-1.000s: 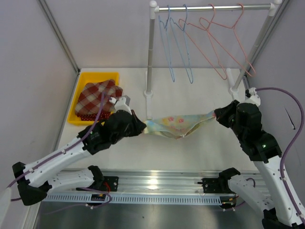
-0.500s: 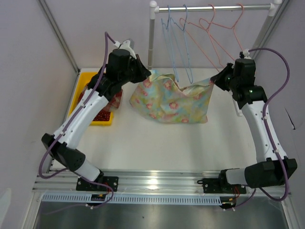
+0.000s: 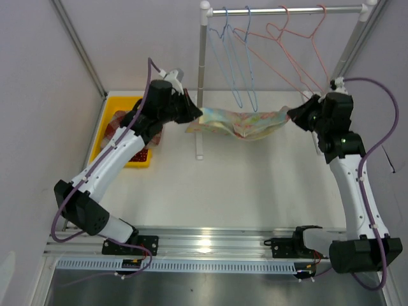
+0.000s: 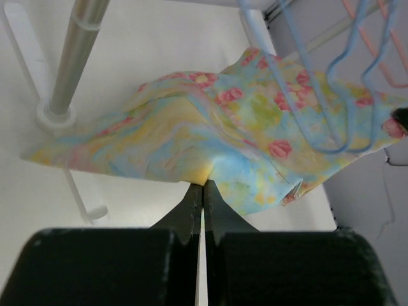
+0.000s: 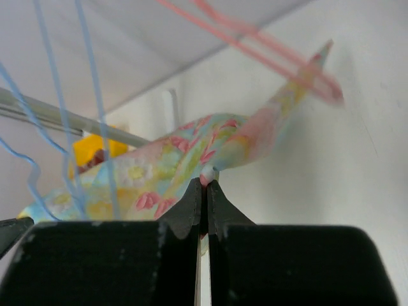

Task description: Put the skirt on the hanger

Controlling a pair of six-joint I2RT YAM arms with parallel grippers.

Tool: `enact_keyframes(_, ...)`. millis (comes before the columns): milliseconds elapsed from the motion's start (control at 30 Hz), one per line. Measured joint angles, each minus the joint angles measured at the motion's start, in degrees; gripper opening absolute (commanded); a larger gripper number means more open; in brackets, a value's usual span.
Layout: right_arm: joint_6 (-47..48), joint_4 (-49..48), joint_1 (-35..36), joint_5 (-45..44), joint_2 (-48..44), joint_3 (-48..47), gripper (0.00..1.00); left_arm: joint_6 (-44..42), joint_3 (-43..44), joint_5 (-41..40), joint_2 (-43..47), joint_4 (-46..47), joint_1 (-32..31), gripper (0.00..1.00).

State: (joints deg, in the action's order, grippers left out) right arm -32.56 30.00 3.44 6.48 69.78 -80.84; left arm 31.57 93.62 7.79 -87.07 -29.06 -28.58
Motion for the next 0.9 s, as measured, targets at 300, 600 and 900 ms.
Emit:
enact_keyframes(300,-4.9,0.4,-0.2,-0.6,-14.9,34.6,0.0,2.1,-36.7,3.5,4.2,11.3,-5.6,0.0)
enact_keyframes(600,-8.1,0.9,-0.2,-0.6,-14.9,48.0,0.13,7.5,-49.2,2.4,3.0,15.3,-11.1,0.0)
enact_keyframes(900,-8.5,1.2,-0.2,-1.6,-19.6,49.0,0.66,9.5,-50.9,-0.3,8.9,15.4,-13.0,0.13)
